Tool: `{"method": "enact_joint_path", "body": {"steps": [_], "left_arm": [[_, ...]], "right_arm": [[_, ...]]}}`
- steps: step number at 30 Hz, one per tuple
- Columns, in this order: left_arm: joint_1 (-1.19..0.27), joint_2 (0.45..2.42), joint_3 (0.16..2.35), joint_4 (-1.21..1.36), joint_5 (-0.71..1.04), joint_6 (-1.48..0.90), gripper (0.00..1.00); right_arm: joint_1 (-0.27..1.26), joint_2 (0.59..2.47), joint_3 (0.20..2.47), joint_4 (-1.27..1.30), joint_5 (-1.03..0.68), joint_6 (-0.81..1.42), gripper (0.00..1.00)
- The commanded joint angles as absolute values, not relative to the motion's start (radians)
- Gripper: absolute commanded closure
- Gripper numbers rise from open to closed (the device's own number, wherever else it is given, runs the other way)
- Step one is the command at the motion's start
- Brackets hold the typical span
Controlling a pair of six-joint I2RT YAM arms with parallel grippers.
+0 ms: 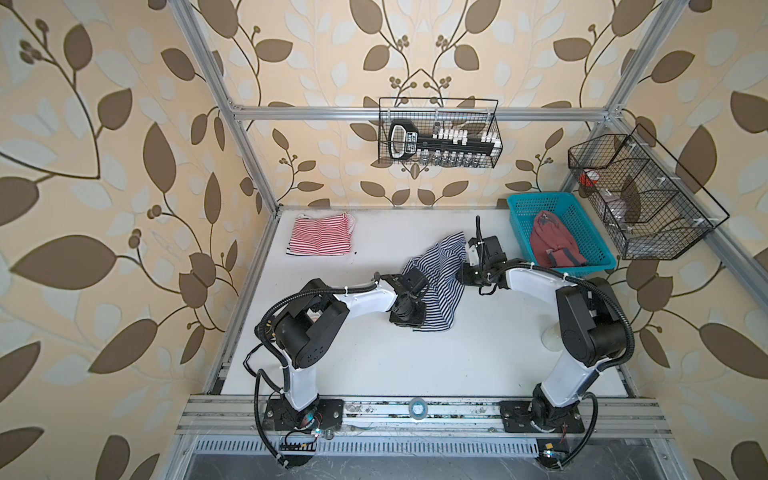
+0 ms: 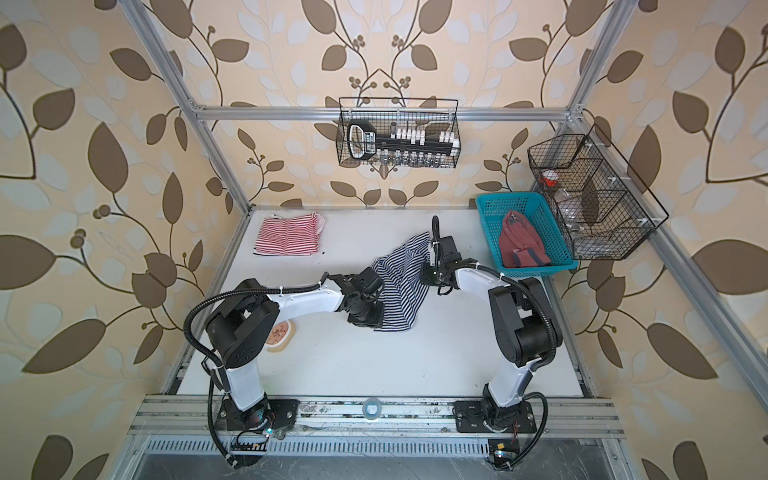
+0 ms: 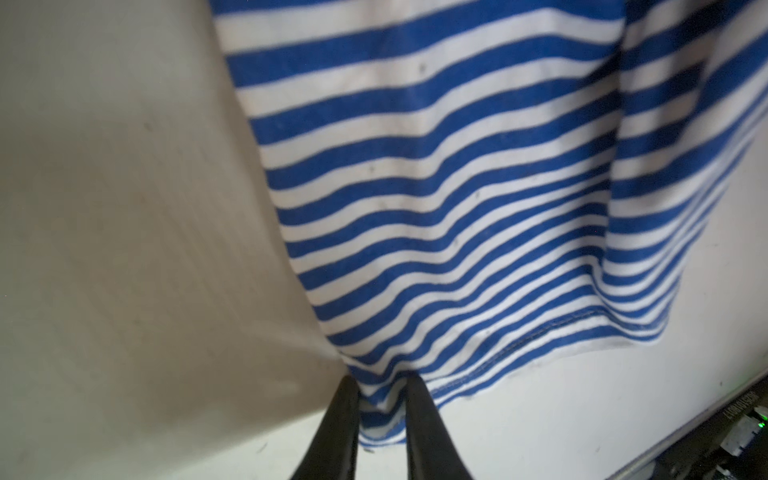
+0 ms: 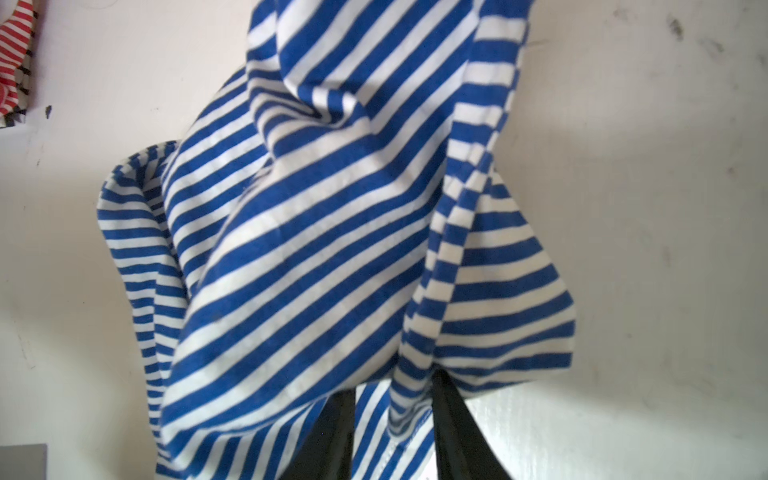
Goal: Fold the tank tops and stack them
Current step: 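Grasp the tank top hem with the left gripper while the right gripper grasps its top, then lift the tank top with both grippers and stretch it out above the table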
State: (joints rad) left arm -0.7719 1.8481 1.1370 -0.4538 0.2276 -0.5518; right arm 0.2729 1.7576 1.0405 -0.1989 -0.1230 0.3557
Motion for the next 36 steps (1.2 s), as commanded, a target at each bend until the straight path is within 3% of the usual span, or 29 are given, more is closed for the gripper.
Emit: {"method": "enact_joint_path", "body": {"steps": [1, 5, 10, 19, 36], "left_arm": [[-0.776, 1.859, 1.163, -0.494, 0.231, -0.550, 0.81], [-0.776, 1.859, 1.166, -0.499, 0.226, -0.548, 0.85], [-0.777, 1.856, 1.169, -0.501, 0.224, -0.546, 1.00], [-0.762, 1.763, 1.224, -0.565, 0.132, -0.510, 1.00], [-0.512, 1.291, 1.422, -0.721, -0.056, -0.369, 1.00]], "right_arm": [[0.274, 1.778, 1.080, -0.234, -0.080, 0.341, 0.75], [0.274, 1.776, 1.078, -0.249, -0.068, 0.331, 0.83], [0.266, 1.763, 1.078, -0.267, -0.072, 0.323, 1.00], [0.203, 1.540, 1.080, -0.346, -0.133, 0.284, 1.00], [0.049, 1.127, 1.222, -0.397, -0.443, 0.348, 1.00]]}}
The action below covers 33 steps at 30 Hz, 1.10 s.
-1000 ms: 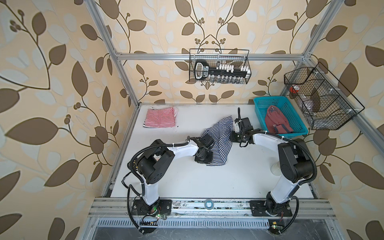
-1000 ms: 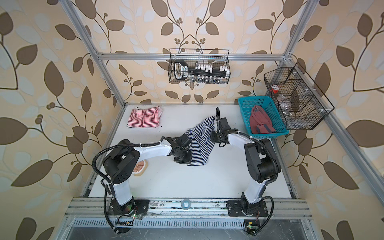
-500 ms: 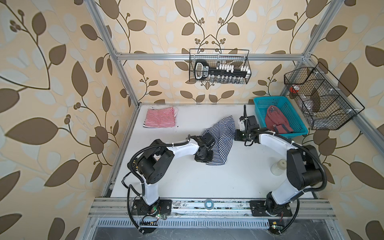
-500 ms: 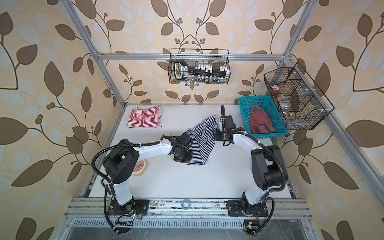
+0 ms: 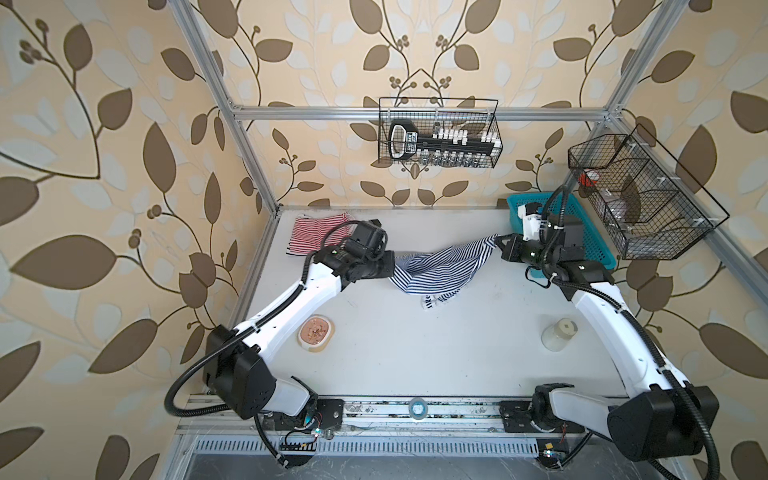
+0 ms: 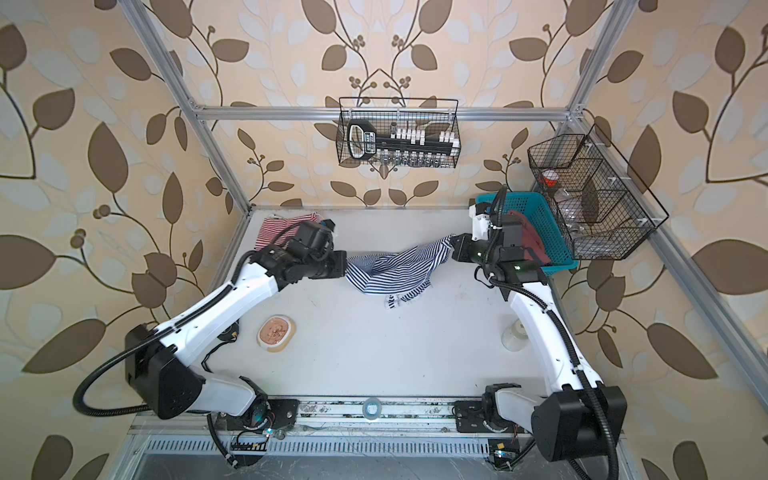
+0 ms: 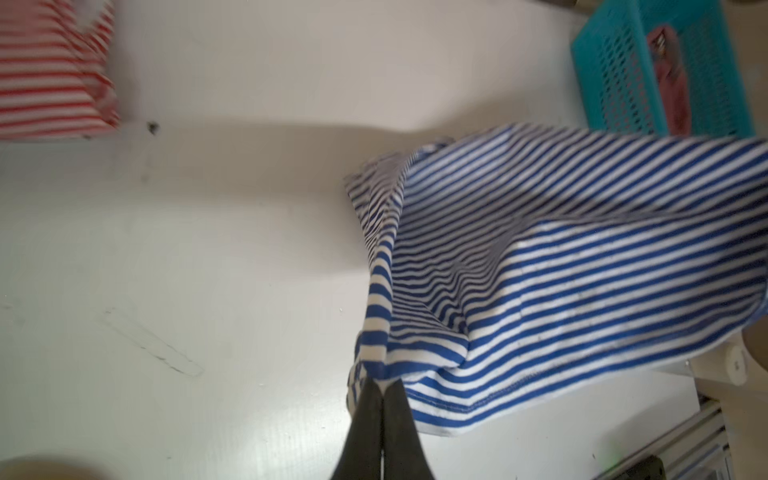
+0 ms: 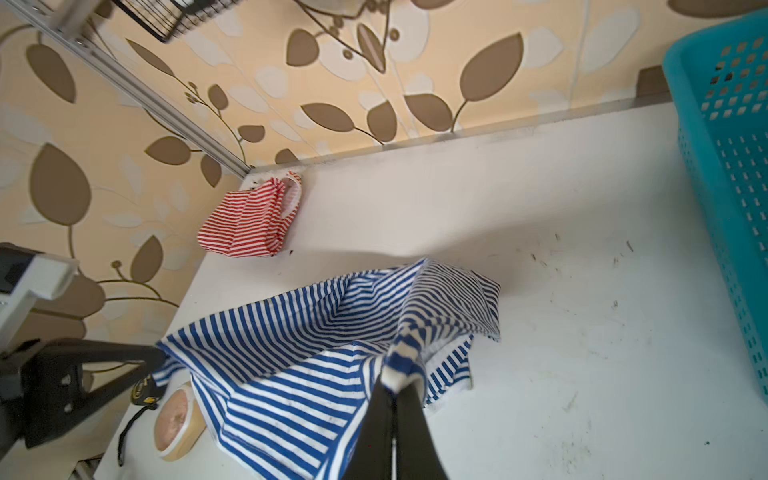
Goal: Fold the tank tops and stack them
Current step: 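Lift the tank top with both grippers and stretch it out above the table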
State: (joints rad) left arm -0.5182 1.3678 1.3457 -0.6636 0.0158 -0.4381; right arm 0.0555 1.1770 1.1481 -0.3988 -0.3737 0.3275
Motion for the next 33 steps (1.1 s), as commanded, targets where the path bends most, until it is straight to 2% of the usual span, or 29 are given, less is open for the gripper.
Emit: {"method": "enact_joint_path", "body": {"steps": [1, 11, 18, 22, 33], "left_arm": [[-0.508, 1.276, 1.444, -0.727, -0.070, -0.359, 1.00], [-0.498, 1.169, 1.670, -0.761, -0.214, -0.284, 1.00], [-0.499, 1.132, 1.808, -0.729, -0.176, -0.265, 1.00], [-0.500, 1.126, 1.825, -0.731, -0.089, -0.270, 1.00], [-0.499, 1.156, 1.761, -0.785, -0.061, -0.266, 1.00]], "right_arm": [[0.046, 1.116, 1.238, -0.397, -0.448, 0.353, 1.00], [0.035, 1.053, 1.464, -0.355, -0.516, 0.428, 1.00], [0.034, 1.018, 1.588, -0.327, -0.547, 0.451, 1.00], [0.032, 1.004, 1.580, -0.312, -0.569, 0.464, 1.00], [0.031, 1.039, 1.489, -0.286, -0.632, 0.511, 1.00]]}}
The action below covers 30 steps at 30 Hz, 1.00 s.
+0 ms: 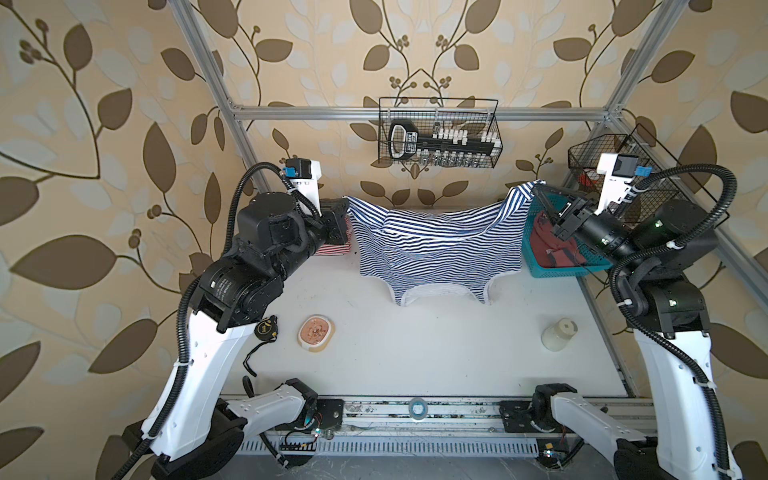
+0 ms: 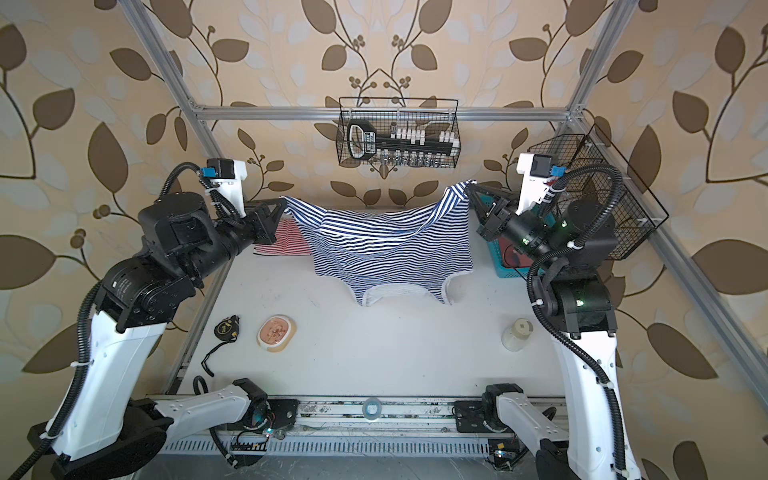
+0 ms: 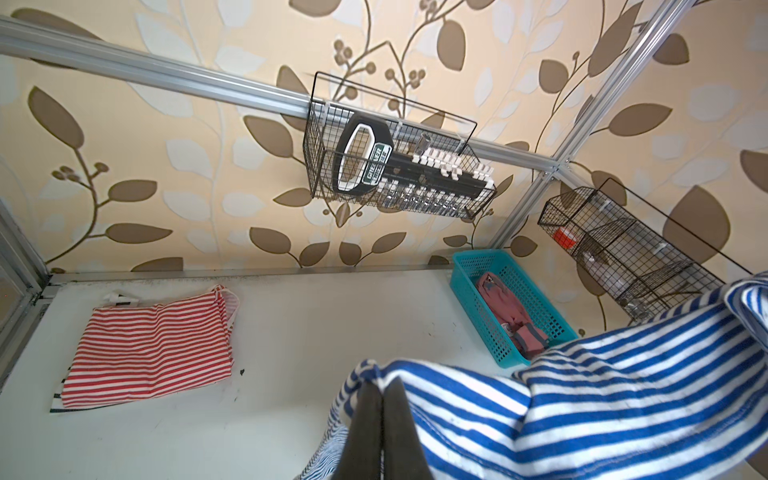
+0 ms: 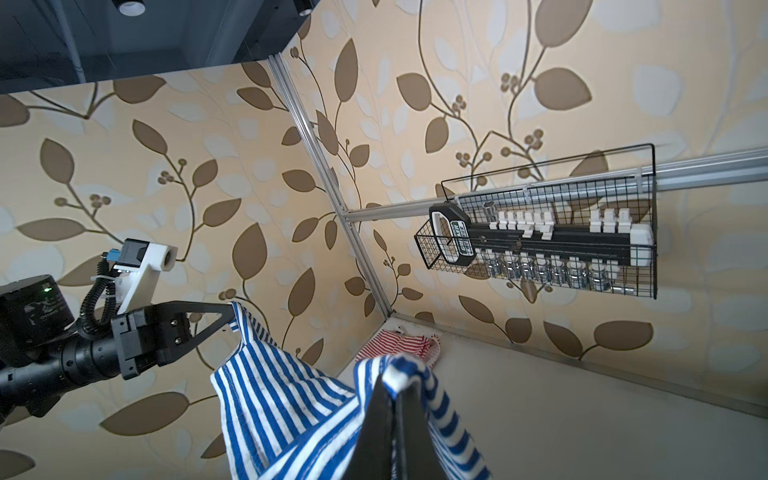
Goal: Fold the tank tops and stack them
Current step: 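Lower the stretched tank top flat onto the table with both grippers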
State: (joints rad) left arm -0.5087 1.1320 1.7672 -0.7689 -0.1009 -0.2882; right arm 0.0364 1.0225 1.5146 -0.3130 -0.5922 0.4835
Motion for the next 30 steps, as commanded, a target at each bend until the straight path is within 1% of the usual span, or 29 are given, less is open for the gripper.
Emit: {"method": "enact_joint_path", "body": {"steps": [1, 4, 6, 13, 17, 20, 22, 24, 30], "left_arm": [[-0.498, 1.169, 1.764, -0.801, -0.045, -0.265, 1.00], [-0.499, 1.213, 1.766, -0.869, -0.010, -0.269, 1.00], [-0.499, 1.233, 1.720, -0.904, 0.011, -0.286, 1.00], [-0.500, 1.272, 1.395, -0.899, 0.105, -0.375, 0.97], [-0.499, 1.344, 1.250, -0.854, 0.154, -0.407, 0.98], [-0.499, 1.430, 1.238, -0.849, 0.194, -0.404, 0.98], [-0.499, 1.531, 1.253, -0.849, 0.226, -0.392, 0.98], [-0.499, 1.614, 1.274, -0.847, 0.242, -0.386, 0.98], [-0.489, 1.758, 1.312, -0.833, 0.299, -0.375, 0.96]], "right_arm": [[0.031, 1.043, 1.482, -0.287, -0.639, 0.515, 1.00], [0.029, 1.049, 1.422, -0.277, -0.656, 0.536, 1.00], [0.029, 1.041, 1.350, -0.278, -0.659, 0.550, 1.00], [0.029, 0.996, 1.026, -0.274, -0.645, 0.578, 1.00], [0.029, 0.986, 0.858, -0.258, -0.634, 0.592, 1.00], [0.029, 1.012, 0.789, -0.264, -0.614, 0.572, 1.00], [0.029, 1.041, 0.766, -0.267, -0.605, 0.558, 1.00], [0.028, 1.081, 0.761, -0.266, -0.592, 0.543, 1.00], [0.006, 1.193, 0.773, -0.231, -0.596, 0.531, 1.00]]}}
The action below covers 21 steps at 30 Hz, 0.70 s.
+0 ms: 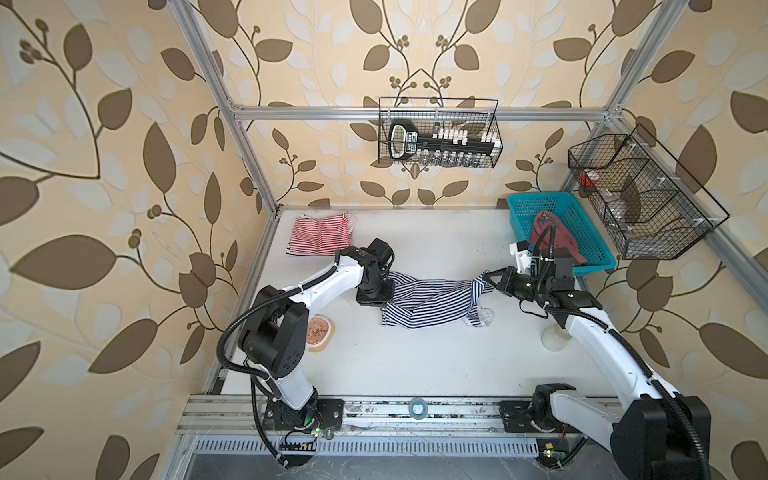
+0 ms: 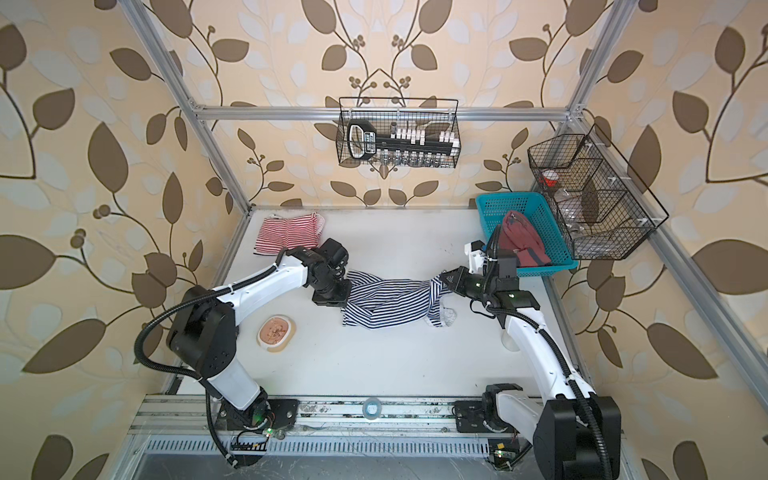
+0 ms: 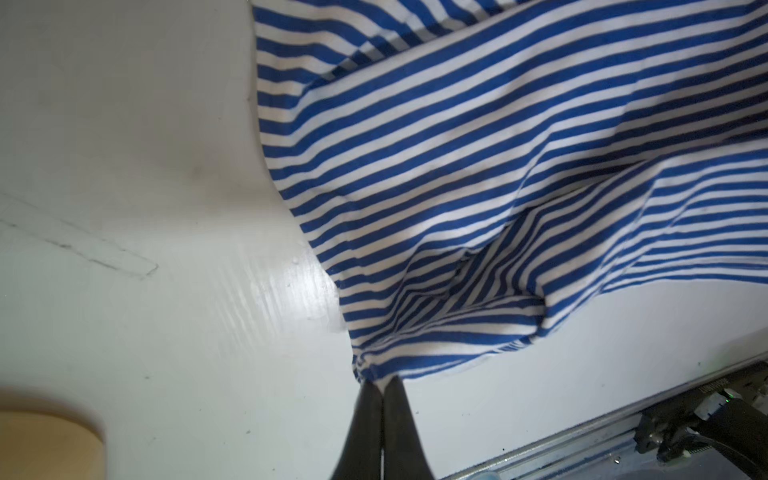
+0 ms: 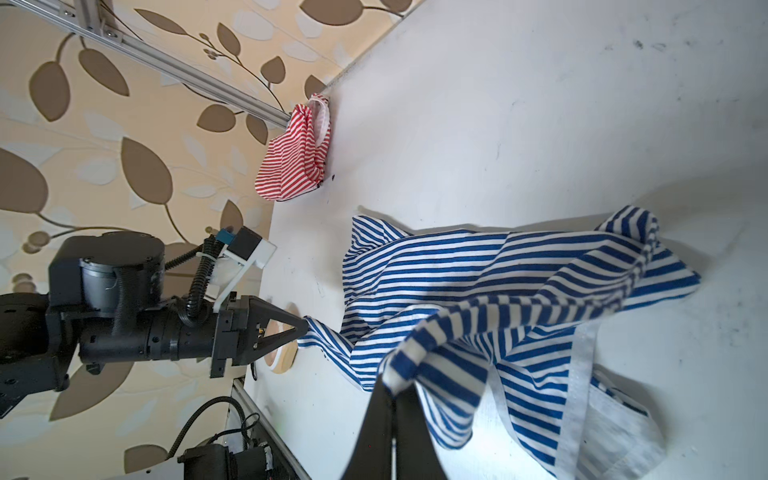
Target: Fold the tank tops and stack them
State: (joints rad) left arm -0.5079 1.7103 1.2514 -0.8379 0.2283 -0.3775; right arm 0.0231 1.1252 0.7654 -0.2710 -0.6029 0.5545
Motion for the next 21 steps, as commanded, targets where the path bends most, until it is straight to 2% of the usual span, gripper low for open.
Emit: {"method": "enact_joint_path", "body": {"steps": [1, 5, 6, 21], "left_arm": [[-0.475, 1.831, 1.334, -0.829, 0.345, -0.380, 0.81], [-0.467, 1.841, 1.326, -0.798, 0.391, -0.411, 0.55], [-0.468, 1.828, 1.319, -0.792, 0.396, -0.420, 0.53], [-0.478, 1.609, 1.180, -0.844, 0.307, -0.492, 0.50]], "right_arm": [[-0.001, 1.234, 0.787, -0.227, -0.605, 0.526, 1.00], [-0.015, 1.301, 0.805, -0.211, -0.624, 0.520, 1.00], [-0.015, 1.308, 0.806, -0.209, -0.622, 0.519, 1.00], [-0.046, 1.330, 0.793, -0.204, -0.629, 0.500, 1.00]]}}
